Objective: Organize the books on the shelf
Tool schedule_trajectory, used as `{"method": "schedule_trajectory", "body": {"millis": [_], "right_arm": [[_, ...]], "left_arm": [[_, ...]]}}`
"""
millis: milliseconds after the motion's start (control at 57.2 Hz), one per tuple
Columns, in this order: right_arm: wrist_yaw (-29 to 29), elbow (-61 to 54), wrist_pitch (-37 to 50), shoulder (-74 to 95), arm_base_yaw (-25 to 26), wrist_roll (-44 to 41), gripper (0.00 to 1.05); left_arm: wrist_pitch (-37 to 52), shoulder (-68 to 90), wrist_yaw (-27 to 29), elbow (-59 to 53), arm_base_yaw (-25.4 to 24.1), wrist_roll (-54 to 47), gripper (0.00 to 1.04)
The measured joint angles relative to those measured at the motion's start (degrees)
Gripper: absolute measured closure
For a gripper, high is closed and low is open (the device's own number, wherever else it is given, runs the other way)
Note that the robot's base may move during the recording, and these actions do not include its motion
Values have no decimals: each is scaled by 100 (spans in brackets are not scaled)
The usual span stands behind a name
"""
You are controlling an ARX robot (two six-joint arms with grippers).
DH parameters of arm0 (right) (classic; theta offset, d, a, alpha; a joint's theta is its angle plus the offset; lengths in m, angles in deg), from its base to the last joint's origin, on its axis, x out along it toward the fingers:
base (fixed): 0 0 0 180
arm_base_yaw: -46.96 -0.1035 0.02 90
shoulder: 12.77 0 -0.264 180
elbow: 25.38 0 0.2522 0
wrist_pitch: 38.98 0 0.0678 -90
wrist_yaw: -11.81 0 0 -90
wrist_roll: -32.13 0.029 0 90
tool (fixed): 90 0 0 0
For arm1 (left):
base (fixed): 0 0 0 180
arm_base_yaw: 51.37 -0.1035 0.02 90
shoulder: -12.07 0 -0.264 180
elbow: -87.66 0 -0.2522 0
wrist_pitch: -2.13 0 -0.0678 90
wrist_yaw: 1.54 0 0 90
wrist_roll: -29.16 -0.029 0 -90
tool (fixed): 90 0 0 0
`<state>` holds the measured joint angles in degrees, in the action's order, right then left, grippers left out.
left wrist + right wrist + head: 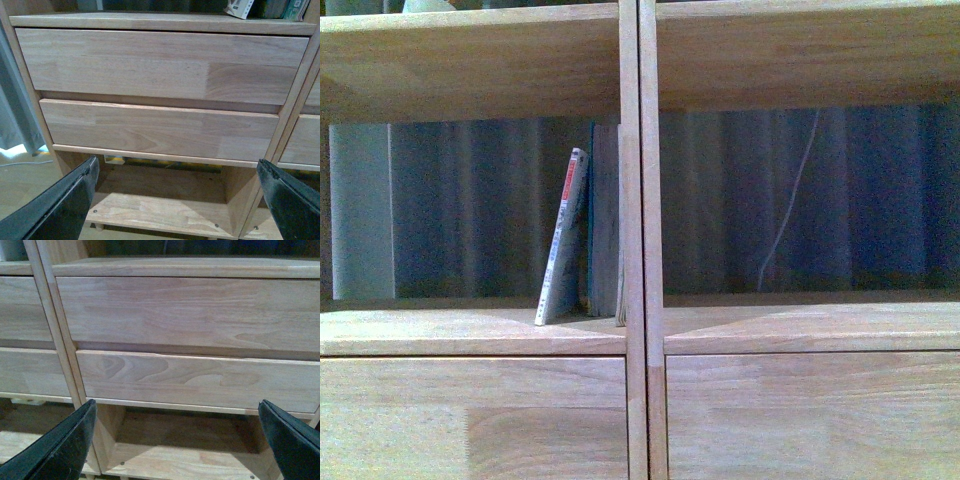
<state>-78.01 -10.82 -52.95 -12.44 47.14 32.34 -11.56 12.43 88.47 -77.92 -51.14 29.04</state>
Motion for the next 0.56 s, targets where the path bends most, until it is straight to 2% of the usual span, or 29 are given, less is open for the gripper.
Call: {"method": "schedule_trajectory", "body": {"millis": [560], "right_arm": [[0,0,0,0,0,2,7]], "left_arm": [[0,0,0,0,0,0,7]]}}
